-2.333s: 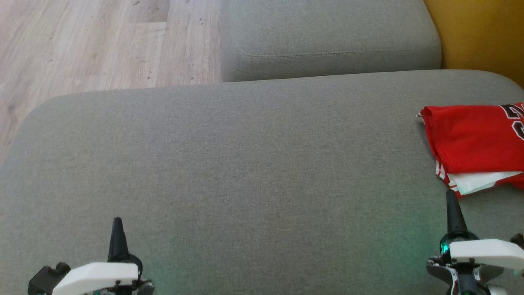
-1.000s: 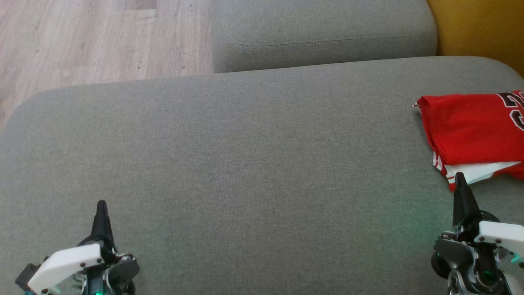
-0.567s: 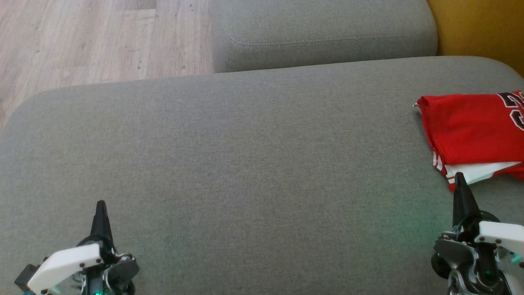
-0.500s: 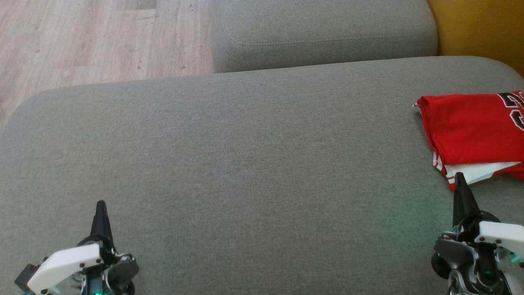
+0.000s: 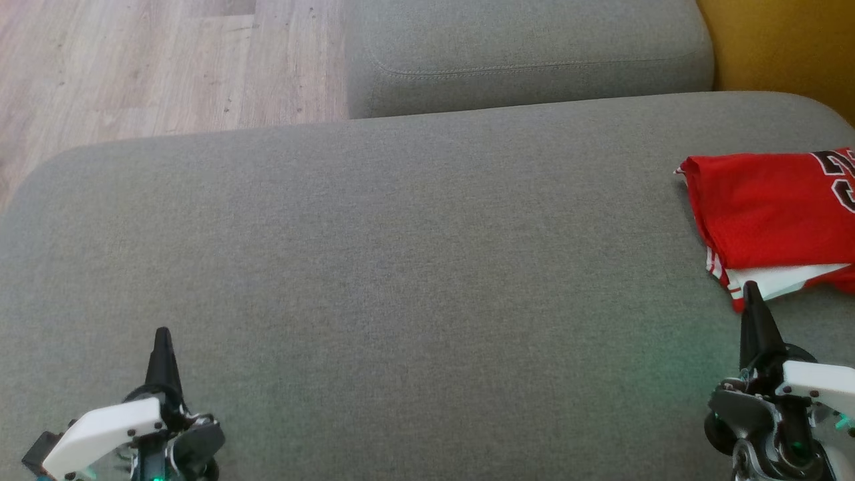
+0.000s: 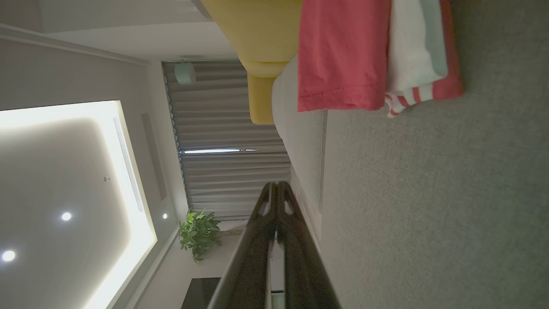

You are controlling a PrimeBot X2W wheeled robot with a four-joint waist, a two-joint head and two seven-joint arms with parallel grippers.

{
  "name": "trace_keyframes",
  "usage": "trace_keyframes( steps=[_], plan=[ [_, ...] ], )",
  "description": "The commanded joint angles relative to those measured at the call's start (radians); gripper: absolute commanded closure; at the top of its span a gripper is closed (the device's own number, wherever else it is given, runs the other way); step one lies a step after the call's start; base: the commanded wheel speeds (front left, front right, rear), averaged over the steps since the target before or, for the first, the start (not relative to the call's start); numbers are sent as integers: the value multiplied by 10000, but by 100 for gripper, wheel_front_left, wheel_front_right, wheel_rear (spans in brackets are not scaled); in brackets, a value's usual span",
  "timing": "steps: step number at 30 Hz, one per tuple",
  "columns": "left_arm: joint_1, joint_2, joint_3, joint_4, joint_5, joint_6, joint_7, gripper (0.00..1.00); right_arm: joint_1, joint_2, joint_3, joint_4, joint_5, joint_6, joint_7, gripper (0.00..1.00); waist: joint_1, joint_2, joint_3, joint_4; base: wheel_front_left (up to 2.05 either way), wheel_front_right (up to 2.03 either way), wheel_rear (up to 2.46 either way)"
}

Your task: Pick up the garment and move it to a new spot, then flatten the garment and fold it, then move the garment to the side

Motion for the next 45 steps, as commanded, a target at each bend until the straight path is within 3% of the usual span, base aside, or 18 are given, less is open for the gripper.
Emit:
trace_keyframes(
  steps=[1,45],
  plan=[
    [-492,72,340,-280,71,-67,57,100,-536,-130,164,-311,-15,-7,73,100,0,0,0,0,0,0,0],
    [-501,-8,454,-275,167,-67,148,100,-545,-64,70,-305,-94,-7,149,100,0,0,0,0,0,0,0]
  ],
)
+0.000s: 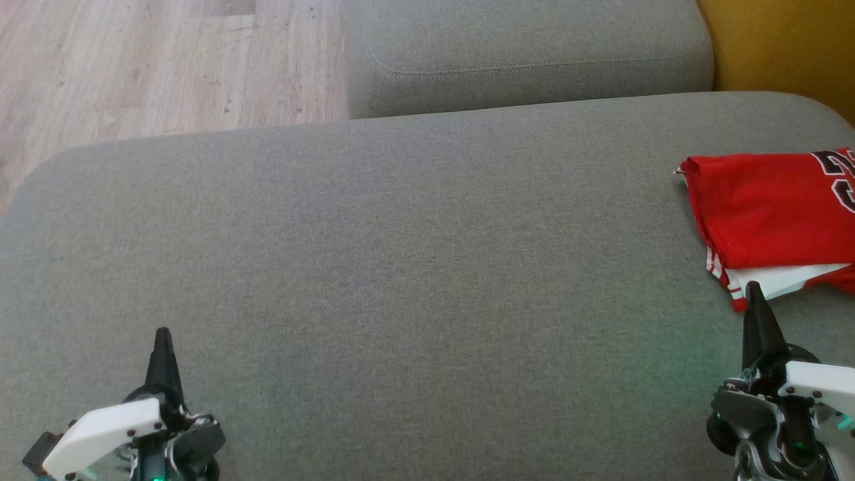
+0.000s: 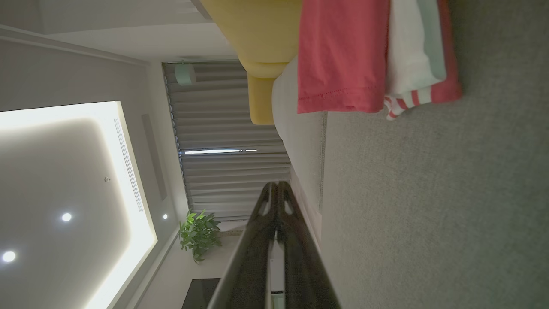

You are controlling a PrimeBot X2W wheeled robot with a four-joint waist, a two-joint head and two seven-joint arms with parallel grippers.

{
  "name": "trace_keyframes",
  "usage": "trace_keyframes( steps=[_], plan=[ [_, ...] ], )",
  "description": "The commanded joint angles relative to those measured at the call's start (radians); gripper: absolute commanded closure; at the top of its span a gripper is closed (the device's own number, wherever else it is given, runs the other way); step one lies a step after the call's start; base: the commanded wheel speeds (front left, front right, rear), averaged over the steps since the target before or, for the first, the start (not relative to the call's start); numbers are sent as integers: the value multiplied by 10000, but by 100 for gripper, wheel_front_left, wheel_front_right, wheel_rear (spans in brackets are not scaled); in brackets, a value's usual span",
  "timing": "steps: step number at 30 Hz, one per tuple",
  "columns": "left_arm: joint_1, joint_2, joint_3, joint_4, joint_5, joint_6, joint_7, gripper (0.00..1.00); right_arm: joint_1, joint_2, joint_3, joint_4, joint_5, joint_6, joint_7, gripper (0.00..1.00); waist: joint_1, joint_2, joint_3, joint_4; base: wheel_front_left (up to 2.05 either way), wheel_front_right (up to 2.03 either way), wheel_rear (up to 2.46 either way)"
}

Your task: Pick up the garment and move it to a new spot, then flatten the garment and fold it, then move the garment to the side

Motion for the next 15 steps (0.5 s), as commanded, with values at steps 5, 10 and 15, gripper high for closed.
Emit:
trace_keyframes(
  steps=[5,10,15],
  plan=[
    [-501,56,359,-278,139,-65,68,100,-545,-75,171,-310,-79,-7,65,100,0,0,0,0,0,0,0],
    [-502,49,368,-278,147,-65,76,100,-545,-70,163,-310,-86,-7,71,100,0,0,0,0,0,0,0],
    [-503,44,375,-277,153,-65,82,100,-546,-66,158,-310,-91,-7,76,100,0,0,0,0,0,0,0]
  ],
)
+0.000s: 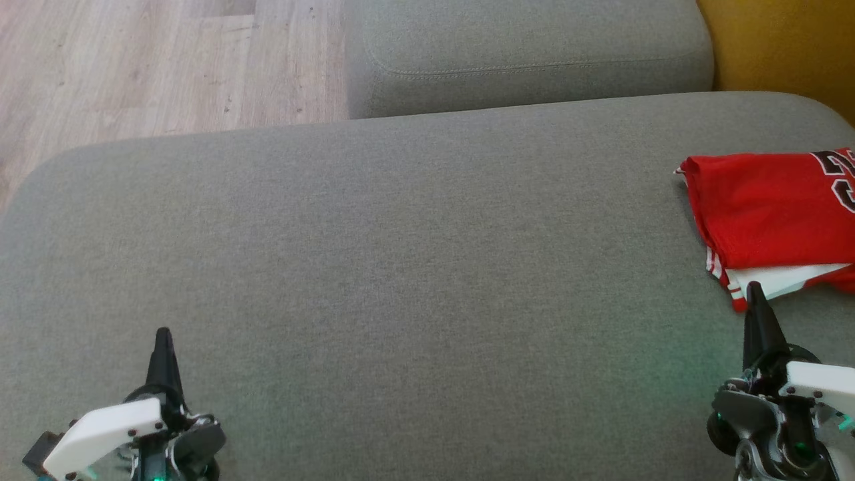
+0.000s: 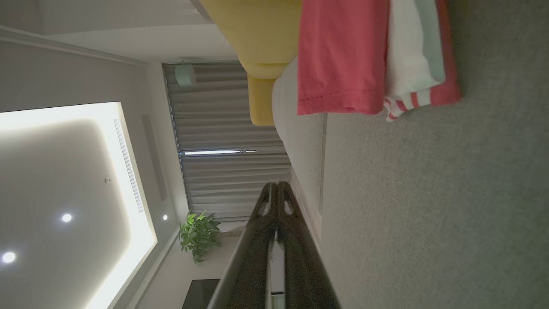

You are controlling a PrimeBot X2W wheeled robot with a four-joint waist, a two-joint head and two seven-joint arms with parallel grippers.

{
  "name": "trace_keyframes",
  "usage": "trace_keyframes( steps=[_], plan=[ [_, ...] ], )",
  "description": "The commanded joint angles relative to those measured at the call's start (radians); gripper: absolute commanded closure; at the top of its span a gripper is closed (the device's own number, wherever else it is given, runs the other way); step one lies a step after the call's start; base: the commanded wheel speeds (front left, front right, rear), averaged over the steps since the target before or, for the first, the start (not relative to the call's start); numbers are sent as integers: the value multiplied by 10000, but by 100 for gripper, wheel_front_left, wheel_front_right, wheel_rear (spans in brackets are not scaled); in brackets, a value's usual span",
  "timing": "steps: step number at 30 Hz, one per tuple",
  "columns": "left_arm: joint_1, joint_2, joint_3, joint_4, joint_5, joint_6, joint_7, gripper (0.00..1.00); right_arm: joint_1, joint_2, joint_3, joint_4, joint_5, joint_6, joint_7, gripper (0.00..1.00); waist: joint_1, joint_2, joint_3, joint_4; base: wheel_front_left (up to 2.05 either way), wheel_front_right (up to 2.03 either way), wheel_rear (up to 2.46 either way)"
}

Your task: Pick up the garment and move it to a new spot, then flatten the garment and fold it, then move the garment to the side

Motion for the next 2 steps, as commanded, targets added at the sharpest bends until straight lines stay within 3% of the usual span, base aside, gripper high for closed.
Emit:
trace_keyframes(
  steps=[1,2],
  plan=[
    [-503,64,364,-277,87,-65,72,100,-546,-75,191,-311,-78,-7,73,100,0,0,0,0,0,0,0],
    [-503,63,365,-277,89,-65,73,100,-546,-74,189,-311,-79,-7,74,100,0,0,0,0,0,0,0]
  ],
)
